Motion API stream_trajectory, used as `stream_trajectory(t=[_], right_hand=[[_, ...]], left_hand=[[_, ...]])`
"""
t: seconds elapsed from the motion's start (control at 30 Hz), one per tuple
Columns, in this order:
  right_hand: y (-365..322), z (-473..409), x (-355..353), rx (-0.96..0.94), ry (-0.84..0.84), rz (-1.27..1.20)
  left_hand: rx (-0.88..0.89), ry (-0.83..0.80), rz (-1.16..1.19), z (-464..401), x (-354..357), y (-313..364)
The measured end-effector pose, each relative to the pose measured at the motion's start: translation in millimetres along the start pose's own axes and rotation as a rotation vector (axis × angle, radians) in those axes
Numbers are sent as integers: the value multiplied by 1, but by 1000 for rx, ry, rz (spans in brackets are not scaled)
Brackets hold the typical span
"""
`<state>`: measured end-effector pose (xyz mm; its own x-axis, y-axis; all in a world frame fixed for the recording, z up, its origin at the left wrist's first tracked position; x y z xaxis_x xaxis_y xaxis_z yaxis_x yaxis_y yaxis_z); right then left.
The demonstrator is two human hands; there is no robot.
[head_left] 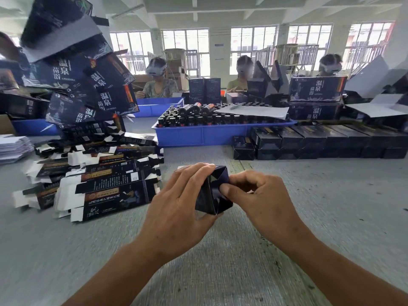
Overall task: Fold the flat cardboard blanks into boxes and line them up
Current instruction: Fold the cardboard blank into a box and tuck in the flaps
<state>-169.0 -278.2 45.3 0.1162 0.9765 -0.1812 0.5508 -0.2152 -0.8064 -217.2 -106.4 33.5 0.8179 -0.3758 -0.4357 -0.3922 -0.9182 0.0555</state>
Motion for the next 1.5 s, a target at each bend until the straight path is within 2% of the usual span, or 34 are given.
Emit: stream_trajectory(t=[0.2,0.4,0.6,0.73,0.87,0.93,1.0,1.1,1.17,1.27,1.4,1.5], right_hand=[[0,2,1,-53,35,129],[-1,-3,-4,46,-88,-38],[1,-1,-2,33,-97,4],[1,7,7,32,-167,81],[10,0,5,165,-44,-24],[16,-7,0,278,4,-92],[22,-11,-1,366,-25,-171],[28,-8,3,428,-150,-193],[31,-5,7,440,-216,-181],[31,-4,8,415,-276,-162],[28,-3,7,397,-366,-95],[24,-7,5,346,-276,-146]], left_hand=[[-13,0,26,0,0,1],[-22,19,38,0,-2,1],[-24,29,49,-1,-2,2],[70,-12,48,2,3,5],[97,-47,33,5,6,4],[-11,13,22,4,5,1],[-262,101,104,3,3,-3],[-784,110,464,-3,-2,-9],[-987,107,693,-5,0,-15],[-1067,88,851,-7,1,-18],[-1074,42,900,-6,0,-21],[-1048,-19,905,-5,-2,-22]])
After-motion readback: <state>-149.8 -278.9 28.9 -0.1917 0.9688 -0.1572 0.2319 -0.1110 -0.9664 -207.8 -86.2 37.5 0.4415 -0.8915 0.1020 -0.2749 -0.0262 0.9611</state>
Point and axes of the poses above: each hand's wrist, its own z-axis away from the middle knuckle, its own x-axis out of the palm, y = z × x, the point moved 2 cm from there along -z, towards the middle knuckle, and after that the axes turned 15 degrees about y, right-handed, at the moved point
